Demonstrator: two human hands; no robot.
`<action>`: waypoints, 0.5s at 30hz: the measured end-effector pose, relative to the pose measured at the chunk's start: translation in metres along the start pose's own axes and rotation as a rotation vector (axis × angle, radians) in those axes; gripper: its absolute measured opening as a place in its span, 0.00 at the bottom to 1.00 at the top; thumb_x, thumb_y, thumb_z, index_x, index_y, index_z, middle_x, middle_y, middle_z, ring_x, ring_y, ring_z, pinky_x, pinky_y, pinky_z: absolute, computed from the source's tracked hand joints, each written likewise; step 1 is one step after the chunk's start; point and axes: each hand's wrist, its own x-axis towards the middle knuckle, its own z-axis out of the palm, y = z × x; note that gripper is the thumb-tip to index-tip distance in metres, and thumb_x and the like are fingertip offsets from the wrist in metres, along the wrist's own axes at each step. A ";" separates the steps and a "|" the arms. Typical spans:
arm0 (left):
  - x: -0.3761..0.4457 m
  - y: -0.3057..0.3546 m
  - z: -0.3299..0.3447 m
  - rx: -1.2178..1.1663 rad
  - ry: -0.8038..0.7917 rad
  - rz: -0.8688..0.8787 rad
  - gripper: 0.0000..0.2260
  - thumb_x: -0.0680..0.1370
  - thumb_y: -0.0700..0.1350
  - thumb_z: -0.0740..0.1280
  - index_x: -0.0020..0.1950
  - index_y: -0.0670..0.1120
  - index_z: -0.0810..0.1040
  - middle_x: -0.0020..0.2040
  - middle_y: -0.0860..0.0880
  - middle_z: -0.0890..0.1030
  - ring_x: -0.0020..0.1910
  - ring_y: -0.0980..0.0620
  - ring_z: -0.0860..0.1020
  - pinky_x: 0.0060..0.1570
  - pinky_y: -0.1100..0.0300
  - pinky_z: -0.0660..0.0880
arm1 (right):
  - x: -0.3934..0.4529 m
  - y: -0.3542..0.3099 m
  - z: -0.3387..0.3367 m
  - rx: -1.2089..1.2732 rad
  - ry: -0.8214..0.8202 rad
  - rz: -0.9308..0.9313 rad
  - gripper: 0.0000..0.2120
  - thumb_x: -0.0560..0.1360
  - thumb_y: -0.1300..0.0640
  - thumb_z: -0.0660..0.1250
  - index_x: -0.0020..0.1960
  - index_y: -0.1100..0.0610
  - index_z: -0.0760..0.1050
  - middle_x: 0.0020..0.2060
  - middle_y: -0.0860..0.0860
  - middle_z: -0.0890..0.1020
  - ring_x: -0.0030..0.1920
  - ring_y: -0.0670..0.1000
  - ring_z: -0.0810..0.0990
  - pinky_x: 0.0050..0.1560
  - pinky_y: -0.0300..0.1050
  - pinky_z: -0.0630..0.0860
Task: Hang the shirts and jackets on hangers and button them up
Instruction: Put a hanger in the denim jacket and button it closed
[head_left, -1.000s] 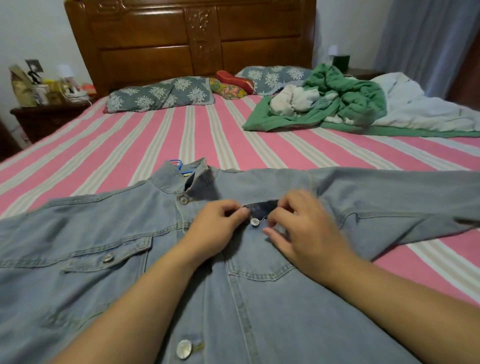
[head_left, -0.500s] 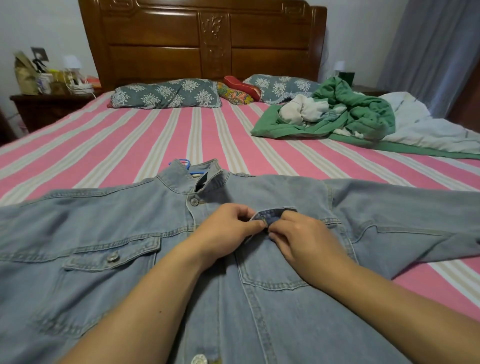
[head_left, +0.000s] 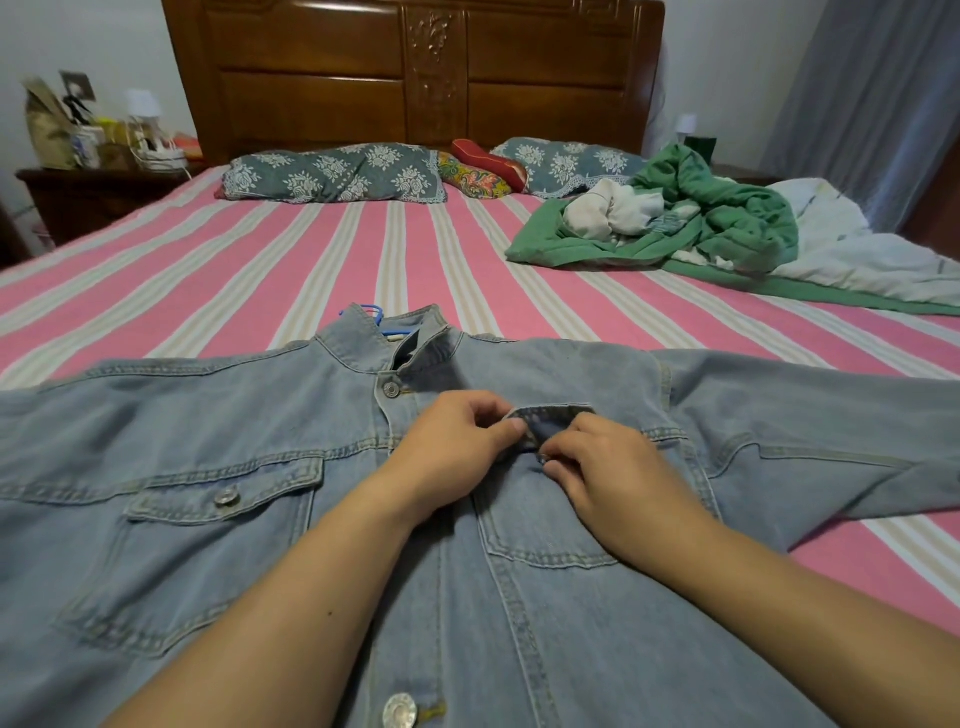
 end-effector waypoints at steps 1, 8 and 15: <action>0.000 0.000 0.000 -0.014 0.000 -0.009 0.08 0.81 0.47 0.70 0.44 0.45 0.84 0.35 0.51 0.83 0.34 0.57 0.75 0.42 0.53 0.74 | 0.000 0.000 0.000 0.014 0.026 -0.005 0.05 0.78 0.52 0.69 0.51 0.50 0.82 0.45 0.47 0.78 0.48 0.52 0.79 0.49 0.50 0.76; 0.000 0.002 0.002 0.010 -0.011 -0.057 0.10 0.81 0.48 0.69 0.43 0.46 0.83 0.34 0.53 0.80 0.35 0.55 0.74 0.44 0.55 0.72 | 0.000 0.000 -0.002 0.036 -0.010 -0.045 0.08 0.77 0.49 0.70 0.55 0.49 0.81 0.45 0.43 0.78 0.48 0.49 0.78 0.50 0.47 0.75; -0.001 0.001 0.000 -0.002 -0.021 -0.038 0.09 0.81 0.47 0.69 0.45 0.45 0.84 0.33 0.56 0.80 0.34 0.58 0.74 0.41 0.59 0.72 | -0.005 -0.007 0.001 -0.012 0.134 -0.065 0.10 0.76 0.53 0.65 0.53 0.54 0.82 0.41 0.48 0.81 0.41 0.51 0.81 0.41 0.48 0.77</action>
